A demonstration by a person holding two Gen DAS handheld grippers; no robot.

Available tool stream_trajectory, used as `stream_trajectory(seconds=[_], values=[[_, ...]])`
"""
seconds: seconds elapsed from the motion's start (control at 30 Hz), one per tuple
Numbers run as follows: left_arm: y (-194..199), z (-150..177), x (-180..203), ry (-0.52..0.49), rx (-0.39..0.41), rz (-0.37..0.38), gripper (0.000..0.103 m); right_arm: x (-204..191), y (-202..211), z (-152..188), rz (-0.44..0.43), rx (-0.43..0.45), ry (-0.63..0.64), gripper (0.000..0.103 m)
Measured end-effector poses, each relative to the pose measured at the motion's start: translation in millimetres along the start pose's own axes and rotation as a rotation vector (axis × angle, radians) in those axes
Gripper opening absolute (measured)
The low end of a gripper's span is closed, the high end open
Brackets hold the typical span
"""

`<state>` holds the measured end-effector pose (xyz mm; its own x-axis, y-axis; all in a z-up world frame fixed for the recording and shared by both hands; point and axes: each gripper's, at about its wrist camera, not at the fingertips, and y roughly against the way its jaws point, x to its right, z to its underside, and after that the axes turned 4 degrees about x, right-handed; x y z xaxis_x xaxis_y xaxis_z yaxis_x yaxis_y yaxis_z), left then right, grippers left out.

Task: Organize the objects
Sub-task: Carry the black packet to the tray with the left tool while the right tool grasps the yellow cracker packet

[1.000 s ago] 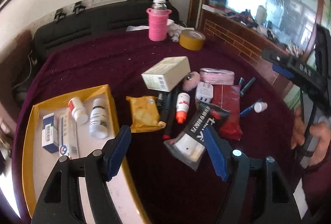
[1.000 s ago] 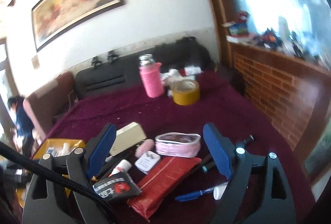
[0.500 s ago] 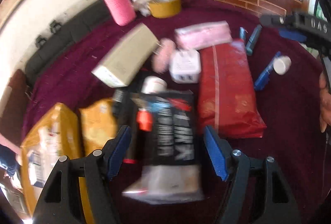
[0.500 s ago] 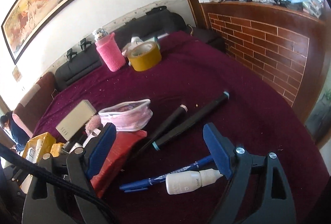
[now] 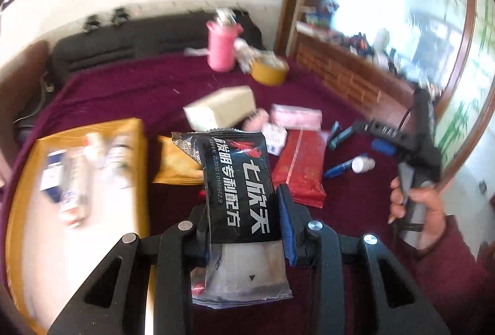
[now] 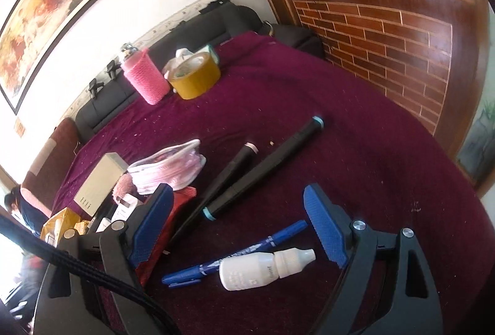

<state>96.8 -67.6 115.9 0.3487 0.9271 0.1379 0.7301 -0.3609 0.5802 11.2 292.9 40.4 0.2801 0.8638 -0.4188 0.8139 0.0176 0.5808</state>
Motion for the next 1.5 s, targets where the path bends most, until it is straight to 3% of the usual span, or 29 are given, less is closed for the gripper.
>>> stream_trajectory(seconds=[0.1,0.23,0.43,0.53,0.6,0.63,0.67,0.9,1.0,1.07,1.23,1.37,1.5], values=[[29,1,-20,0.026,0.05,-0.039,0.029,-4,0,0,0.029,-0.009,0.017,0.086],[56,8,-41,0.023,0.09,-0.101,0.029,-22,9,-5,-0.027,-0.064,0.044,0.086],[66,24,-68,0.058,0.114,-0.146,0.029,-121,18,10,-0.217,-0.213,0.294,0.086],[67,31,-84,0.106,0.107,-0.148,0.029,-170,3,34,-0.297,-0.32,0.336,0.083],[71,36,-91,0.118,0.112,-0.156,0.029,-198,-14,46,-0.27,-0.353,0.362,0.069],[73,38,-95,0.118,0.117,-0.159,0.029,-208,-20,49,-0.266,-0.367,0.373,0.047],[75,39,-98,0.118,0.122,-0.166,0.029,-218,-28,53,-0.267,-0.392,0.381,0.042],[75,53,-128,0.185,0.125,-0.15,0.03,-286,-81,74,-0.275,-0.521,0.411,0.043],[76,57,-137,0.202,0.124,-0.142,0.03,-297,-101,85,-0.167,-0.573,0.428,0.042],[76,59,-143,0.21,0.127,-0.137,0.03,-302,-105,93,-0.055,-0.54,0.49,0.043],[72,64,-153,0.247,0.119,-0.125,0.03,-310,-116,103,0.028,-0.529,0.507,0.049],[77,67,-156,0.26,0.119,-0.146,0.03,-306,-123,105,0.031,-0.514,0.501,0.043],[81,63,-163,0.26,0.111,-0.179,0.03,-292,-110,94,-0.056,-0.513,0.42,0.042]])
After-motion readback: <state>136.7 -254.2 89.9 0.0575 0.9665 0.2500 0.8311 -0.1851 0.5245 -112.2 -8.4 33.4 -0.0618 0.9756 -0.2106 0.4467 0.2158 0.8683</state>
